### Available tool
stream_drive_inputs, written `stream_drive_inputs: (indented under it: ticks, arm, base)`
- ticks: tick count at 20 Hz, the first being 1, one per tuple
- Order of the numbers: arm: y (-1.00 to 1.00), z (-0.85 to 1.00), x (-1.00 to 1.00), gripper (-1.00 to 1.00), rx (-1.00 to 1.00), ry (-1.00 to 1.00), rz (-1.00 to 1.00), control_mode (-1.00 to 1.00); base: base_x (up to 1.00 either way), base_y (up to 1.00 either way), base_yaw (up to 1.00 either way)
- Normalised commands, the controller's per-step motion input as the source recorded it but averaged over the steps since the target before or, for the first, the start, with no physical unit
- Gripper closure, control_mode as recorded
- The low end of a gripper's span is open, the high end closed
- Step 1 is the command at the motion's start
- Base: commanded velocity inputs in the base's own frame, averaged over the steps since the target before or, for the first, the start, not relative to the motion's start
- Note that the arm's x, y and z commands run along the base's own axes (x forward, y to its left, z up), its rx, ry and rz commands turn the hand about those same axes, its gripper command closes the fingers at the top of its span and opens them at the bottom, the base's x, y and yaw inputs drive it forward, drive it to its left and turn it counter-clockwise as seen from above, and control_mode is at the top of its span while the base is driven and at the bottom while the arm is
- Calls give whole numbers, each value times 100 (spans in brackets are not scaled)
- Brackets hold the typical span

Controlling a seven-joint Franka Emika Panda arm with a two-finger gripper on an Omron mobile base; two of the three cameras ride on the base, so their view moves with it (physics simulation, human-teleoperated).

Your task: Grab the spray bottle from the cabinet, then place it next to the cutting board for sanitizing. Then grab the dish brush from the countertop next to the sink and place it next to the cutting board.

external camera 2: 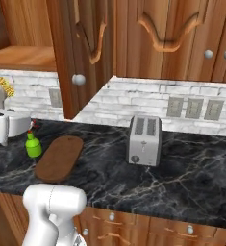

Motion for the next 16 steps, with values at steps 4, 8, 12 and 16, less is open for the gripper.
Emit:
stream_drive_inputs:
  ticks: [4, 8, 12, 16]
  arm:
    - [0, 0, 0, 100, 0, 0, 0, 100]
    - [0, 0, 0, 100, 0, 0, 0, 100]
    - [3, -8, 0, 100, 0, 6, 0, -100]
    - [25, -28, 23, 100, 1, 42, 0, -100]
  base:
    - [72, 51, -29]
    - [12, 26, -17]
    - [0, 14, -1]
    - [0, 0, 0]
